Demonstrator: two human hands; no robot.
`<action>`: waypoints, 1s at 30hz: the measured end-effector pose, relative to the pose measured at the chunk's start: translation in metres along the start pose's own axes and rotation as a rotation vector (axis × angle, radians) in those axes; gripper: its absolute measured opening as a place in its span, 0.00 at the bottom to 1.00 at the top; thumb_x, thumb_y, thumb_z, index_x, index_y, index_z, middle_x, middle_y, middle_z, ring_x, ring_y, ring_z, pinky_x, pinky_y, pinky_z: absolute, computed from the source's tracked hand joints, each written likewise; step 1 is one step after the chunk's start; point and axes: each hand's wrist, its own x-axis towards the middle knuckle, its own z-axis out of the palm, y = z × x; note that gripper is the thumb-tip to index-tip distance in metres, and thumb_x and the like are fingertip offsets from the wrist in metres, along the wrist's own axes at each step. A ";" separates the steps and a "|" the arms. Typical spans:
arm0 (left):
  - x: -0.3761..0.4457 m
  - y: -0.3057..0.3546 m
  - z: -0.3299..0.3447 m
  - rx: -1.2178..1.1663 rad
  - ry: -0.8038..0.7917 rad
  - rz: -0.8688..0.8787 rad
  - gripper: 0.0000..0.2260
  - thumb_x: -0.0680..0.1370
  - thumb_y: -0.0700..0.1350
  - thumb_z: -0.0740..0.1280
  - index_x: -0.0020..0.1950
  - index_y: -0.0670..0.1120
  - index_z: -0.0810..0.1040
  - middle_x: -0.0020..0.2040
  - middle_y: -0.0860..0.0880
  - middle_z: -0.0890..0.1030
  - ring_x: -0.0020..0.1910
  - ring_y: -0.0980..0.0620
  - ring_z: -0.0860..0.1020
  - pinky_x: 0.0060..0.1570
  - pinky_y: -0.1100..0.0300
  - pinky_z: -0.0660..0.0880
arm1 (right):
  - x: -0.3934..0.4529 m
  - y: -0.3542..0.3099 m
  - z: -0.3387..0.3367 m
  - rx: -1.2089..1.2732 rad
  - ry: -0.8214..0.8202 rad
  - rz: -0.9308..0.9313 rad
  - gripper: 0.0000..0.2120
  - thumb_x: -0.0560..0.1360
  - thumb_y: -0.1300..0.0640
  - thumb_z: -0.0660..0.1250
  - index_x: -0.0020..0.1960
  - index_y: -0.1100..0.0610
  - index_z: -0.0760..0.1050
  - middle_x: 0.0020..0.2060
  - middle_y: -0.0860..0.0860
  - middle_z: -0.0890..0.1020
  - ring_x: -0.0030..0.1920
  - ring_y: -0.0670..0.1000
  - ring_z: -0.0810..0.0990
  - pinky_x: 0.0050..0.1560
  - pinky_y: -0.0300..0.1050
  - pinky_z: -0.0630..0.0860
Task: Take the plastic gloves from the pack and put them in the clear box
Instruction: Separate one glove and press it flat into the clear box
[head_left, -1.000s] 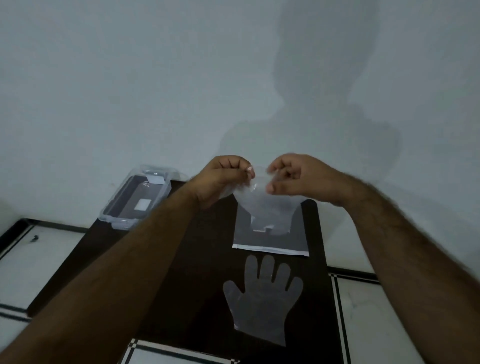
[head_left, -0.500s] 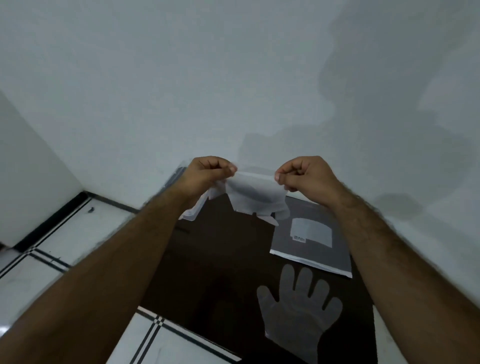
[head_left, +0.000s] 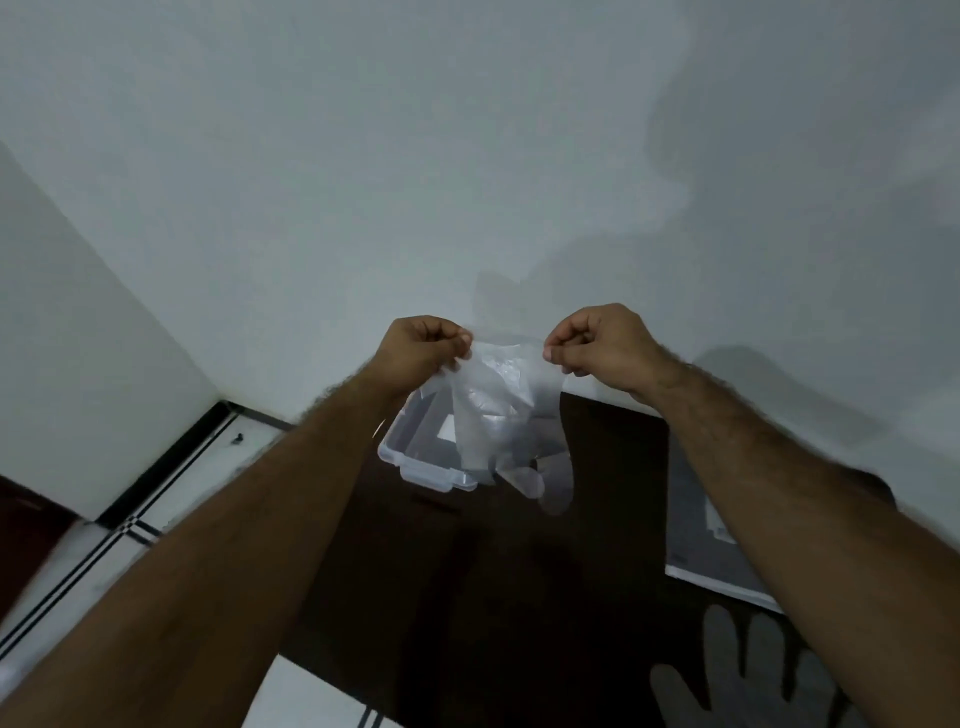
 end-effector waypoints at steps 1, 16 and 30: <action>0.015 -0.005 -0.008 -0.003 -0.011 0.004 0.05 0.80 0.34 0.74 0.54 0.35 0.86 0.45 0.42 0.87 0.35 0.53 0.81 0.38 0.62 0.79 | 0.013 0.002 0.010 0.005 0.018 0.020 0.05 0.73 0.63 0.81 0.48 0.60 0.87 0.39 0.57 0.88 0.37 0.49 0.86 0.43 0.45 0.85; 0.171 -0.017 -0.096 -0.006 -0.205 0.380 0.03 0.81 0.37 0.73 0.52 0.43 0.87 0.50 0.42 0.88 0.51 0.46 0.86 0.59 0.46 0.83 | 0.125 -0.025 0.085 -0.045 0.456 -0.106 0.04 0.76 0.59 0.78 0.49 0.59 0.86 0.44 0.49 0.89 0.46 0.52 0.88 0.55 0.51 0.86; 0.137 -0.110 -0.128 0.414 -0.353 0.697 0.11 0.83 0.47 0.71 0.62 0.46 0.87 0.61 0.49 0.88 0.60 0.50 0.86 0.58 0.45 0.83 | 0.080 0.033 0.148 -0.289 0.127 -0.272 0.09 0.79 0.56 0.73 0.58 0.58 0.85 0.58 0.49 0.87 0.60 0.45 0.85 0.61 0.48 0.83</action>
